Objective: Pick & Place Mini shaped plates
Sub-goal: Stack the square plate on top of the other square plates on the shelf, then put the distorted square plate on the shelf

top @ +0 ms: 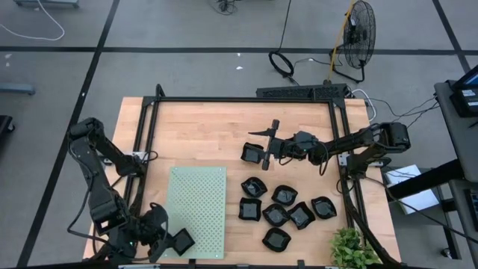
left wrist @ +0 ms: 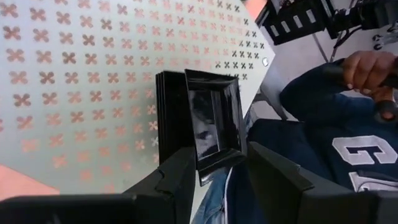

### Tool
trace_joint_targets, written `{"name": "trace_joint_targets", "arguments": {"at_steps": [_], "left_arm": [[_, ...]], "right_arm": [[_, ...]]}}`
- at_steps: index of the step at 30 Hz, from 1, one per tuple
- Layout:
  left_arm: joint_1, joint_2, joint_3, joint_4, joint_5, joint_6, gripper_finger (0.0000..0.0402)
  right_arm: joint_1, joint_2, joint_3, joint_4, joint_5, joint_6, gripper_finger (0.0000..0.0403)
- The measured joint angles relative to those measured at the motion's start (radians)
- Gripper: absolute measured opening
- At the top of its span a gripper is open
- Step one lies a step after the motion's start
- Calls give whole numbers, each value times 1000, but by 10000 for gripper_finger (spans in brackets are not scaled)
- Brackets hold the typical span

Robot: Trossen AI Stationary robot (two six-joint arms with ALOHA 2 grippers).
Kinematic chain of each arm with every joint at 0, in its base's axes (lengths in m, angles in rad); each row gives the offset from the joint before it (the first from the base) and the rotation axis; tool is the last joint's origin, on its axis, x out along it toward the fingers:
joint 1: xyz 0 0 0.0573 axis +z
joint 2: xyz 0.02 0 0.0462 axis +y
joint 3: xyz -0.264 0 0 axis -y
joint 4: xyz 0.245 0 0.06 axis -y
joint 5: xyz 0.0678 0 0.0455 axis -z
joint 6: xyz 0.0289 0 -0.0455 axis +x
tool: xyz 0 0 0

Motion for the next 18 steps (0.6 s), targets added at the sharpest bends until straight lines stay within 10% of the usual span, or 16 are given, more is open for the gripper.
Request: {"name": "trace_joint_targets", "arguments": {"at_steps": [10, 18], "left_arm": [[-6, 0, 0, -109, 16, -68, 149], [26, -44, 0, -114, -142, 292, 149]], "right_arm": [[0, 0, 0, -4, 0, 0, 196], [0, 0, 0, -4, 0, 37, 196]]}}
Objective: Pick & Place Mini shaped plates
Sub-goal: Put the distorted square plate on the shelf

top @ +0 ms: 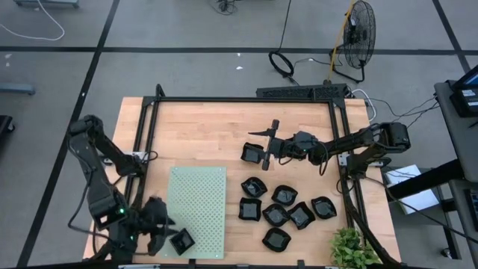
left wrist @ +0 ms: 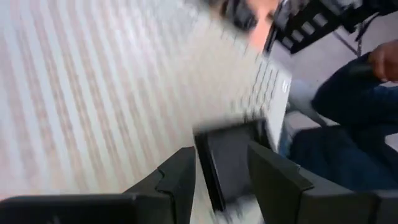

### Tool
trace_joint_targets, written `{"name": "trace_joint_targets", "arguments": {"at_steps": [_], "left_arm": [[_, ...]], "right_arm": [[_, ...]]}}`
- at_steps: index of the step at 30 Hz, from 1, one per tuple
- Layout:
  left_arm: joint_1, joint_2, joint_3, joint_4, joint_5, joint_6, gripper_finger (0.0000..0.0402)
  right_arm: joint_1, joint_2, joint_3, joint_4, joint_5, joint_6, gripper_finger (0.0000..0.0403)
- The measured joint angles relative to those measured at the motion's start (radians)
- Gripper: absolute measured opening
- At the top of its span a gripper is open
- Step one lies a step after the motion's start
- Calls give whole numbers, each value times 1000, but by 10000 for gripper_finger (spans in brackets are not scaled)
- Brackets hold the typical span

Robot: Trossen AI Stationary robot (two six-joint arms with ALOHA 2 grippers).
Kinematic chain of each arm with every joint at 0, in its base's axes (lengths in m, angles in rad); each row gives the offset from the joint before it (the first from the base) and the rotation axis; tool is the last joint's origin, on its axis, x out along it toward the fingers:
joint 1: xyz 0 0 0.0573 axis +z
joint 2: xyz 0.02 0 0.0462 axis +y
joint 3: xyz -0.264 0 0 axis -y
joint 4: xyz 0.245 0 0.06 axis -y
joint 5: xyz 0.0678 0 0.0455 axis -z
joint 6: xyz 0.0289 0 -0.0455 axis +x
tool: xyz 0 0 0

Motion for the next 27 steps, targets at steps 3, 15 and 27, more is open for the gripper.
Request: {"name": "trace_joint_targets", "arguments": {"at_steps": [3, 15, 27], "left_arm": [[44, -42, 0, -9, -96, 226, 149], [381, -330, -122, 20, 0, 929, 149], [762, -1031, -714, 535, 457, 1293, 149]], "right_arm": [[0, 0, 0, -11, -1, 25, 196], [-2, -149, 0, -377, 1, 194, 196], [0, -266, 0, -937, 297, 561, 196]]}}
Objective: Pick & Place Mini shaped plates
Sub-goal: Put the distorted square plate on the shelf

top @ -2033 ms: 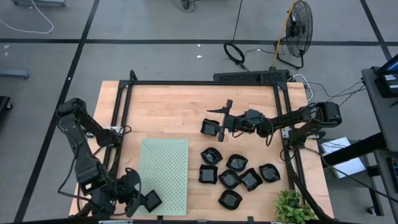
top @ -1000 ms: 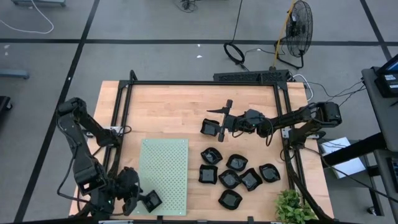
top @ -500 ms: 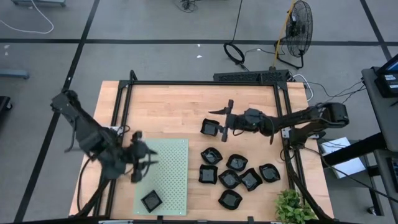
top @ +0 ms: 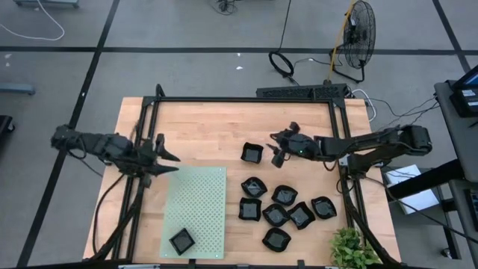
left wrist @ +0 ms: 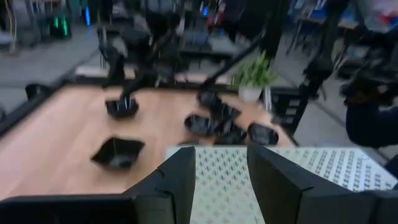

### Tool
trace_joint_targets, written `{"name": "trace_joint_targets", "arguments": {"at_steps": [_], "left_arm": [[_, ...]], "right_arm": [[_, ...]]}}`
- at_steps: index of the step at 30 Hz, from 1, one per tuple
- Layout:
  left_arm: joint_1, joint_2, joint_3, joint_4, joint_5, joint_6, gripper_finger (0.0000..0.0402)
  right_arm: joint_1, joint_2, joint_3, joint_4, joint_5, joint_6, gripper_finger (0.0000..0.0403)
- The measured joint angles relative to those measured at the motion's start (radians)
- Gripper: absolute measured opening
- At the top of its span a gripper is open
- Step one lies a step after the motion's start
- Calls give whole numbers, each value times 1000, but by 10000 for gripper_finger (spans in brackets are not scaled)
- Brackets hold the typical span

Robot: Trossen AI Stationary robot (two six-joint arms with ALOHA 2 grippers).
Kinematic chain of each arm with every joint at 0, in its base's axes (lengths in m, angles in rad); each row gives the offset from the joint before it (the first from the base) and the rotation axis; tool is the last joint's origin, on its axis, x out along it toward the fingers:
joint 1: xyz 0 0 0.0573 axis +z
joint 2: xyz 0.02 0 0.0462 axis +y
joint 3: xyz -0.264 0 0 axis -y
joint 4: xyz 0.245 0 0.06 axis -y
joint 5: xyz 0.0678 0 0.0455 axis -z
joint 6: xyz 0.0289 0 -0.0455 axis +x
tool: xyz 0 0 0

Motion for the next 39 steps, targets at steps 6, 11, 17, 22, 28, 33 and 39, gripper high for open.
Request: {"name": "trace_joint_targets", "arguments": {"at_steps": [6, 11, 17, 22, 28, 33, 39], "left_arm": [[96, -142, -34, -31, 40, 63, 149], [119, -148, -34, 3, -103, 64, 149], [119, -110, -34, 5, -183, 21, 149], [119, -61, -34, 29, -199, 22, 150], [119, -16, -34, 41, -209, 22, 150], [119, 9, -34, 40, -209, 26, 150], [119, 23, -34, 40, -209, 21, 150]], "right_arm": [[-17, -128, 0, -398, 175, 296, 196], [-74, -153, -14, -645, 239, 526, 196], [-130, -152, -120, -599, 164, 611, 196], [-150, -152, -187, -567, 146, 656, 196], [-152, -152, -220, -536, 123, 685, 196], [-151, -152, -240, -471, 91, 662, 185], [-152, -152, -243, -443, 94, 634, 121]]}}
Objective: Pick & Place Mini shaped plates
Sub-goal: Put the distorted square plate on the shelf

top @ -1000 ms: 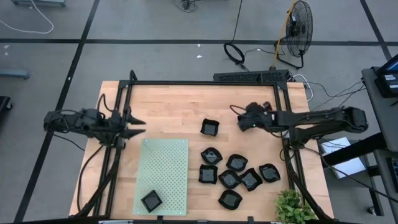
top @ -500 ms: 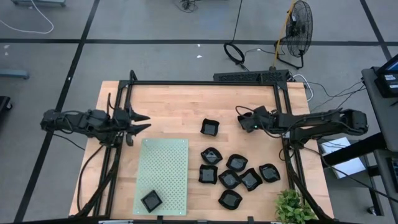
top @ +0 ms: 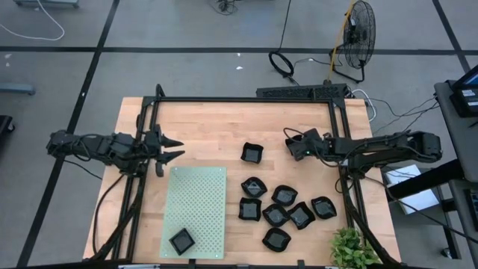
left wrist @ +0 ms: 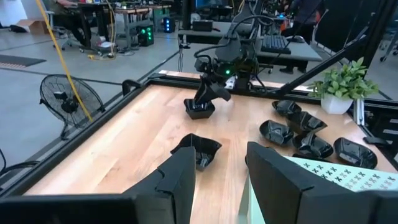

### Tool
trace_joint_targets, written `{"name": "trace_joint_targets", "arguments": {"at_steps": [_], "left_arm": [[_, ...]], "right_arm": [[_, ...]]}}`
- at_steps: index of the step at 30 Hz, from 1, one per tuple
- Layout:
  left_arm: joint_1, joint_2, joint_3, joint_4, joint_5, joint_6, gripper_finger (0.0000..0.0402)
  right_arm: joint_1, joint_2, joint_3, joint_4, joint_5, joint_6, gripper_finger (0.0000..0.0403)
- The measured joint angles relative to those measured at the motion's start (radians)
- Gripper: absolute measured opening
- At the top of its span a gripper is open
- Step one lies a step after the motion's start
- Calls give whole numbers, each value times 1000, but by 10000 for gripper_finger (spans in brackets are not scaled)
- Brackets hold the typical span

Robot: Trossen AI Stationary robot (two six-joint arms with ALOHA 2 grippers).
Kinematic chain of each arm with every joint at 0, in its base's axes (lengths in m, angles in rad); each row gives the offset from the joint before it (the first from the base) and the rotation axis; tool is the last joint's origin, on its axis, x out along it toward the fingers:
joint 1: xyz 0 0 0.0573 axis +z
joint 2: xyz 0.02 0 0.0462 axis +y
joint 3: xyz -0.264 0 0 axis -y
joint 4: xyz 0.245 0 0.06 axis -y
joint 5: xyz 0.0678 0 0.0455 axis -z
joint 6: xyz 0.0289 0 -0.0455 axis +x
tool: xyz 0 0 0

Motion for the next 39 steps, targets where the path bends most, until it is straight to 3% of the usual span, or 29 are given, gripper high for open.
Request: {"name": "trace_joint_targets", "arguments": {"at_steps": [8, 15, 24, 34, 39], "left_arm": [[0, 0, 0, 0, 0, 1, 150], [0, 0, 0, 0, 0, 2, 150], [0, 0, 0, 0, 0, 3, 150], [0, 0, 0, -1, 0, 4, 150], [0, 0, 0, -1, 0, 3, 150]], "right_arm": [[0, 0, 0, 16, 2, -63, 8], [1, 0, 0, 194, 3, -213, 2], [2, 0, 0, 581, -13, -445, 0], [42, 51, 3, 1083, -343, -587, 0], [96, 128, 84, 1123, -453, -609, 0]]}}
